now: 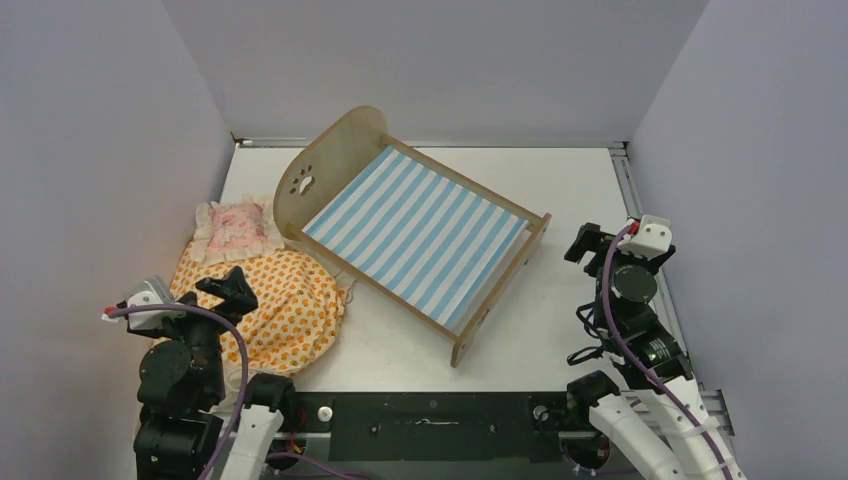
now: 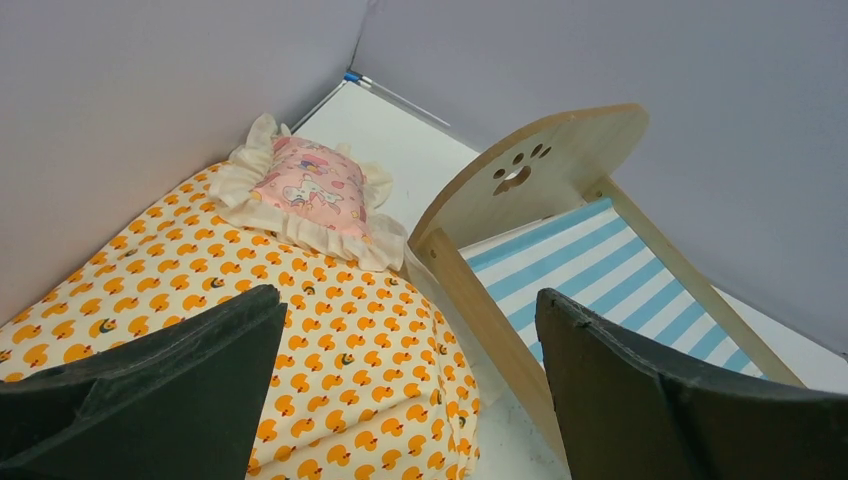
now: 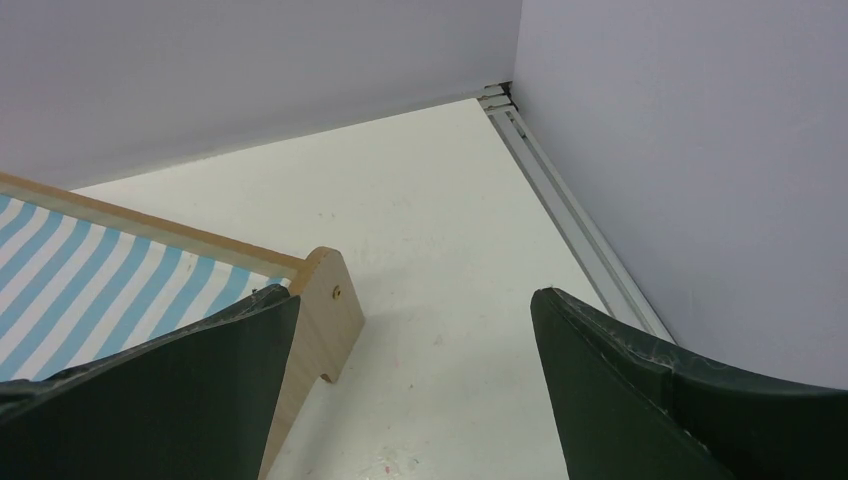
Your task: Set up the pet bed
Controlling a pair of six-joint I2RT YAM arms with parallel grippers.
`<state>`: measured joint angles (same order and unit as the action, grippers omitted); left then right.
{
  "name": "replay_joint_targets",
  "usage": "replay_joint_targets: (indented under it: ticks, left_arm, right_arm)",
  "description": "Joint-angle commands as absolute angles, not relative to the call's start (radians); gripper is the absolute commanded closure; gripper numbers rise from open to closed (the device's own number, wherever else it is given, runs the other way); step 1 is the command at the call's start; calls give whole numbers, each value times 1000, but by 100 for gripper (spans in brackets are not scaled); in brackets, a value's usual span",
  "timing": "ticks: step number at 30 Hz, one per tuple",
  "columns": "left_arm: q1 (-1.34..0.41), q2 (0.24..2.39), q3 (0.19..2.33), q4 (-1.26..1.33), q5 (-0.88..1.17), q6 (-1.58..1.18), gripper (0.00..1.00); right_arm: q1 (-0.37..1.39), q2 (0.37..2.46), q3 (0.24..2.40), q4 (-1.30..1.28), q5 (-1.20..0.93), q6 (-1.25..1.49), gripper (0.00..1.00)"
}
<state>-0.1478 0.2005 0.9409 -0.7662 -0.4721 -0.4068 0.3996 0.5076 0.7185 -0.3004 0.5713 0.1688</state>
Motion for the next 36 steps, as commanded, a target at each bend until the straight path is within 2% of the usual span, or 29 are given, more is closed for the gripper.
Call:
replay_joint_targets:
  ticks: [1,7,14,22,29,36]
  left_arm:
    - [-142,212,937,-762,-517,-441,4]
    - [-143,282,954,-801,-487,-470,4]
    - [-143,505,945,-861,-439,-643,4]
    - [-87,901,988,-995,-622,-866,4]
    - [-21,1208,989,-866,-577,-886,3]
    - [-19,1391,879,-732,-464,-949,0]
  right_arm:
    - [394,500,744,-281,570,159,10]
    - [394,500,740,-290,545,186,10]
    - [395,492,724,-294,514,213,10]
    - [394,476,694,-301,472,245,10]
    - [394,471,674,-303,460,241,10]
    - [396,471,674,-301,452,241,10]
